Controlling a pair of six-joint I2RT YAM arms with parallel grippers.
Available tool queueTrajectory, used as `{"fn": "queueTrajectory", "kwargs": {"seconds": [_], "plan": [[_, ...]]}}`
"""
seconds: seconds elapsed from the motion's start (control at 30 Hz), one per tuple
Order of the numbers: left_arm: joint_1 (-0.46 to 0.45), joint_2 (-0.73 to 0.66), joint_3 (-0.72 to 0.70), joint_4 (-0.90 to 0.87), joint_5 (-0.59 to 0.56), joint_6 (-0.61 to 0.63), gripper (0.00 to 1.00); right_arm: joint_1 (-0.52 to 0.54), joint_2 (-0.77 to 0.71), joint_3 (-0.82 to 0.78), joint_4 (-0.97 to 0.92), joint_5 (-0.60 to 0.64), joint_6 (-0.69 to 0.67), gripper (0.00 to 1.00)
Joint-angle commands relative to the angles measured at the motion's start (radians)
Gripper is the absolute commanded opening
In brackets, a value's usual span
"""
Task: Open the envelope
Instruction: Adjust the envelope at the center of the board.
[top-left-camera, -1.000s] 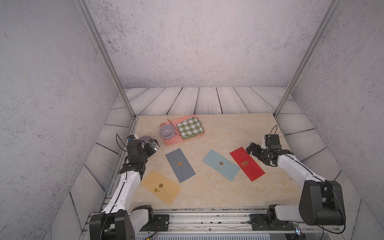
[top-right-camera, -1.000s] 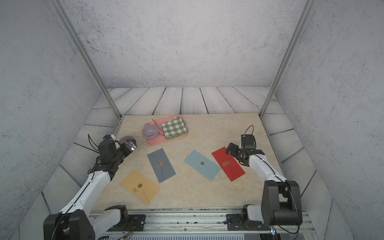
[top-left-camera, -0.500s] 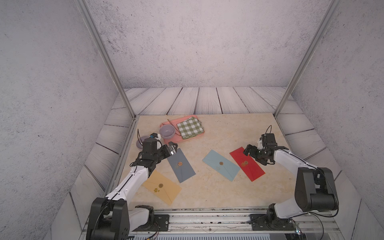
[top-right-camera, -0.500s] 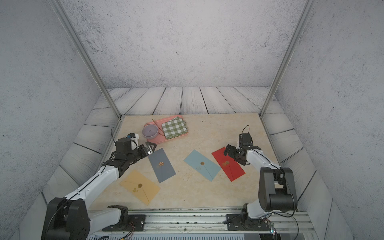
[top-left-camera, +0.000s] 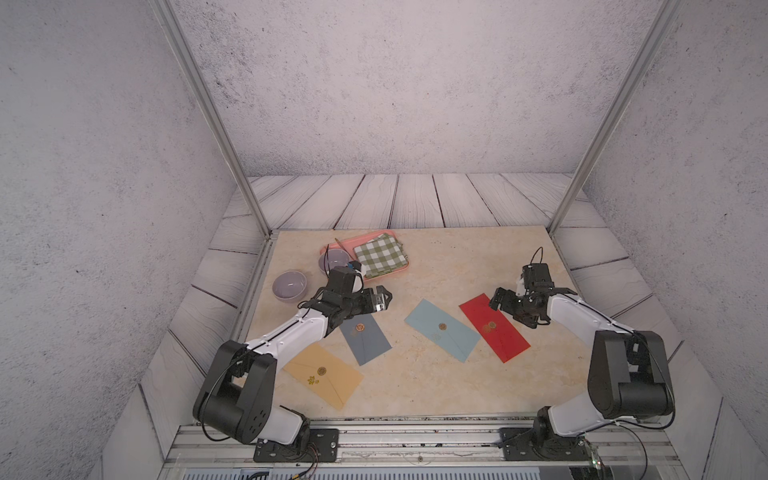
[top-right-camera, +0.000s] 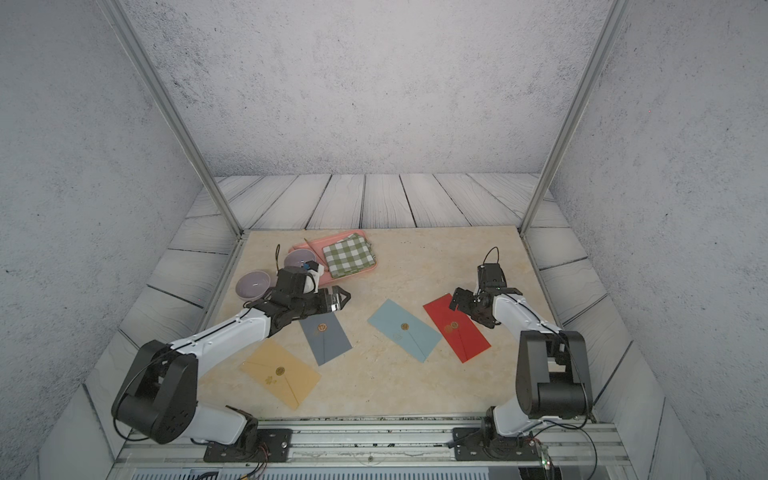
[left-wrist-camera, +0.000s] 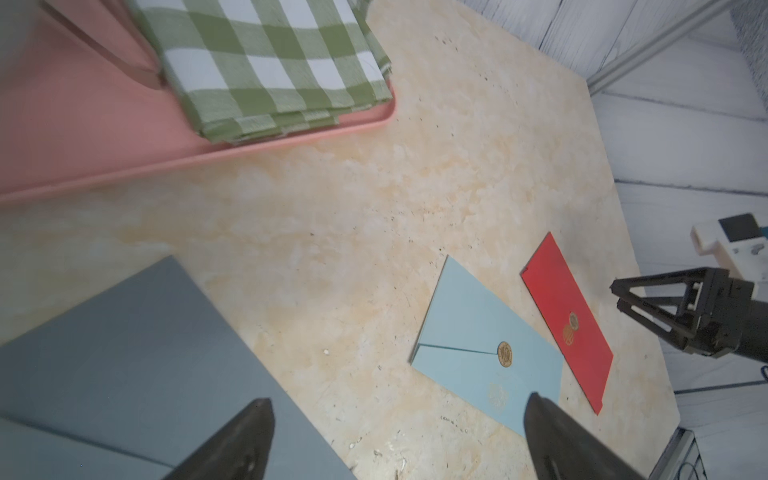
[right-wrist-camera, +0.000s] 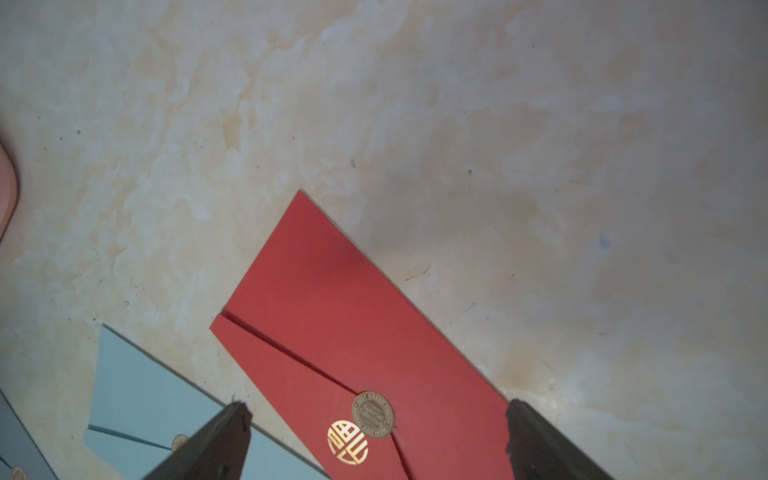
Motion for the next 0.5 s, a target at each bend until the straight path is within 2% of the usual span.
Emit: {"fn": "queueTrajectory", "kwargs": {"seconds": [0.0, 0.2, 0.47], "plan": [[-0.048, 0.039, 0.047, -0.002, 0.023, 0.033, 0.99, -0.005, 0.027, 0.016, -0.024, 0.023, -0.008, 0.99], [-0.144, 0.107, 0.068, 0.035, 0.019, 0.019, 0.99, -0.005, 0.090, 0.042, -0.028, -0.043, -0.026, 0.99], [-0.210, 0.182, 0.118, 0.048, 0.032, 0.026, 0.99, -0.005, 0.127, 0.039, -0.040, -0.059, -0.024, 1.00]]}}
